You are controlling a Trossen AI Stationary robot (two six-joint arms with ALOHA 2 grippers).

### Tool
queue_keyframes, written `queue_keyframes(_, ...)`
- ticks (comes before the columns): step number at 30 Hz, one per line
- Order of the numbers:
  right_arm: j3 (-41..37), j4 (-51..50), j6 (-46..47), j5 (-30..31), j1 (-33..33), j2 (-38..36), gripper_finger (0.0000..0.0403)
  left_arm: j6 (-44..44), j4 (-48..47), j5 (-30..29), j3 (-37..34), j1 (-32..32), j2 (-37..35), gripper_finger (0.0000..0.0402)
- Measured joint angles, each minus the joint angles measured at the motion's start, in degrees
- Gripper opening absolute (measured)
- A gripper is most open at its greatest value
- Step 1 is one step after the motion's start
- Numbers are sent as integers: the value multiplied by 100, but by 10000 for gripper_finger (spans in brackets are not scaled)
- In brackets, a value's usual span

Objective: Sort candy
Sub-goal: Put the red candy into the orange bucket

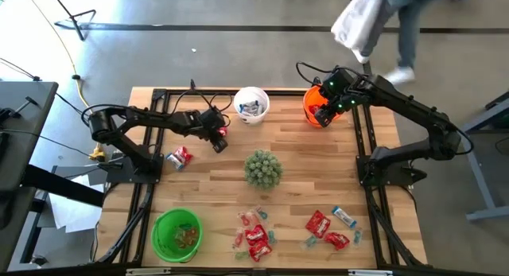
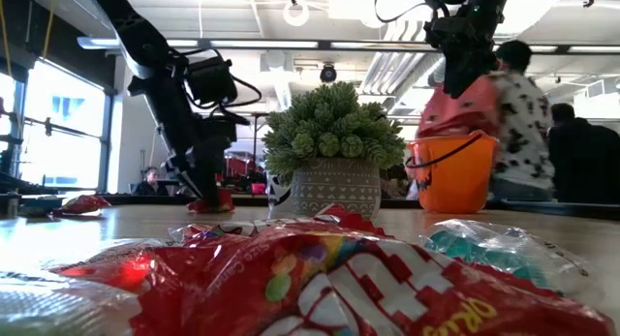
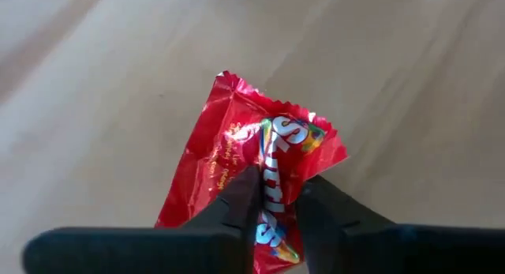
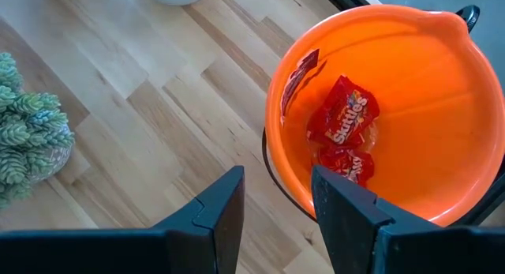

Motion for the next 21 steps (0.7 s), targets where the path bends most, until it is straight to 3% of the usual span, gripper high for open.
queue_keyframes(7, -1, 2, 0, 2, -1, 0, 144, -703, -55, 785, 463, -89, 22, 22)
queue_keyframes(21, -1, 0, 0, 2, 1, 0, 144, -746, -21, 751, 1384, -903, 15, 0)
